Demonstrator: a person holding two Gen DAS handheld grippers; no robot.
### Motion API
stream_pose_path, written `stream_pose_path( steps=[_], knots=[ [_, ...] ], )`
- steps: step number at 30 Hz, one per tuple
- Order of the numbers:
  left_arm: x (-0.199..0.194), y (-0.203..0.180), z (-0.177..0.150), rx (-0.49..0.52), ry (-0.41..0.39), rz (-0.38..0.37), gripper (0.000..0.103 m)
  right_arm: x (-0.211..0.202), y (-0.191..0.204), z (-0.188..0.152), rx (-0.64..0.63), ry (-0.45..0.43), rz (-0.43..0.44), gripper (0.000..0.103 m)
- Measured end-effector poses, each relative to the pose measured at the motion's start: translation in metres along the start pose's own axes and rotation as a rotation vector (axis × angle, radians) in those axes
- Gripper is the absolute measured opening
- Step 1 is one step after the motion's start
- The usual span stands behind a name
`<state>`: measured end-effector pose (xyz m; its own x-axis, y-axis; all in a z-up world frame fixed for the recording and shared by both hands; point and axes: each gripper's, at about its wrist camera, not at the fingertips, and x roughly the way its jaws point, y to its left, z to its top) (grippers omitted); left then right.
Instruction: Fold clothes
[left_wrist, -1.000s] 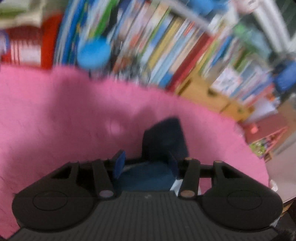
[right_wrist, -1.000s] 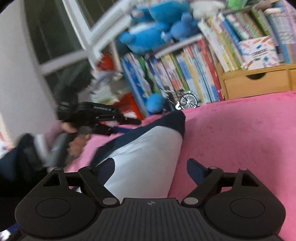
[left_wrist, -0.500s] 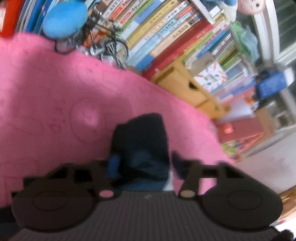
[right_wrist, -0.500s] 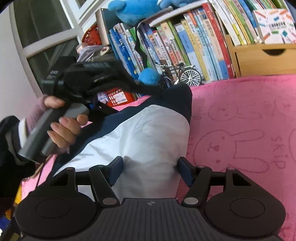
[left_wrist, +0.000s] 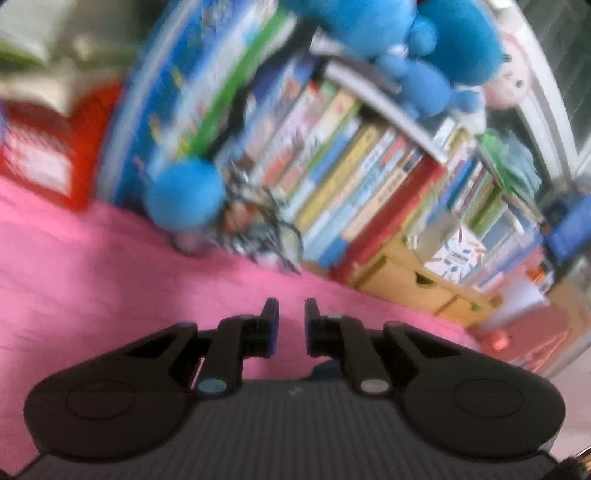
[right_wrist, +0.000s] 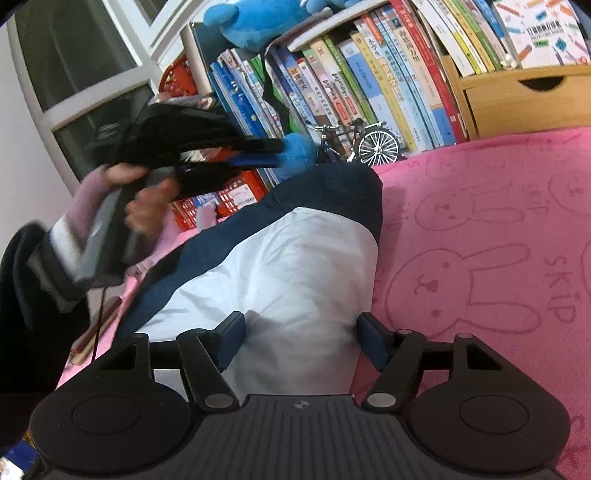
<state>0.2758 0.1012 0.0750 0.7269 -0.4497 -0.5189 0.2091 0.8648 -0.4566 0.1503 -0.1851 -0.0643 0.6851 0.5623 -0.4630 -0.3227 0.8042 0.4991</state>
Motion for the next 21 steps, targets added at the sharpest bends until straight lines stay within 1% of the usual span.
stream_pose_path(
  steps=[1,2,3,5,6,7,9,10,11,12,13,15,16,17,19,21],
  knots=[
    [-0.02,-0.005,-0.009,0.061,-0.032,0.033,0.022,0.0,-0.002,0.0,0.011,-0.001,0.01,0.071],
    [-0.041,-0.01,-0.02,0.128,-0.067,0.068,0.023,-0.001,-0.004,0.0,0.022,-0.002,0.019,0.071],
    [-0.061,-0.012,-0.033,0.168,-0.087,0.087,0.028,-0.001,-0.006,0.001,0.032,-0.003,0.029,0.073],
    [-0.096,-0.011,-0.058,0.21,-0.103,0.1,0.038,-0.002,-0.009,0.001,0.053,-0.006,0.047,0.075],
    [-0.109,-0.006,-0.07,0.194,-0.094,0.1,0.05,-0.002,-0.01,0.001,0.061,-0.01,0.053,0.077],
    [-0.12,0.003,-0.081,0.149,-0.071,0.095,0.056,-0.003,-0.012,0.001,0.071,-0.015,0.057,0.079],
    [-0.134,0.021,-0.098,0.055,-0.045,0.101,0.058,-0.006,-0.014,0.001,0.091,-0.028,0.054,0.083],
    [-0.138,0.031,-0.106,0.017,-0.034,0.102,0.064,-0.008,-0.016,0.001,0.103,-0.035,0.047,0.084],
    [-0.141,0.042,-0.114,-0.021,-0.029,0.101,0.069,-0.009,-0.017,0.0,0.113,-0.04,0.037,0.085],
    [-0.143,0.051,-0.119,-0.059,-0.032,0.098,0.074,-0.012,-0.017,0.0,0.119,-0.042,0.027,0.085],
    [-0.143,0.059,-0.124,-0.094,-0.037,0.094,0.078,-0.015,-0.016,-0.002,0.119,-0.041,0.016,0.086],
    [-0.137,0.075,-0.129,-0.148,-0.036,0.079,0.082,-0.023,-0.011,-0.007,0.109,-0.034,-0.001,0.088],
    [-0.132,0.081,-0.13,-0.166,-0.025,0.076,0.082,-0.026,-0.008,-0.01,0.092,-0.025,-0.012,0.091],
    [-0.125,0.088,-0.131,-0.185,-0.011,0.077,0.082,-0.028,-0.004,-0.012,0.072,-0.015,-0.026,0.092],
    [-0.115,0.097,-0.133,-0.204,-0.012,0.061,0.084,-0.029,0.004,-0.014,0.03,0.004,-0.052,0.092],
    [-0.109,0.099,-0.132,-0.205,-0.016,0.046,0.083,-0.024,0.008,-0.013,0.009,0.012,-0.067,0.096]
  ],
)
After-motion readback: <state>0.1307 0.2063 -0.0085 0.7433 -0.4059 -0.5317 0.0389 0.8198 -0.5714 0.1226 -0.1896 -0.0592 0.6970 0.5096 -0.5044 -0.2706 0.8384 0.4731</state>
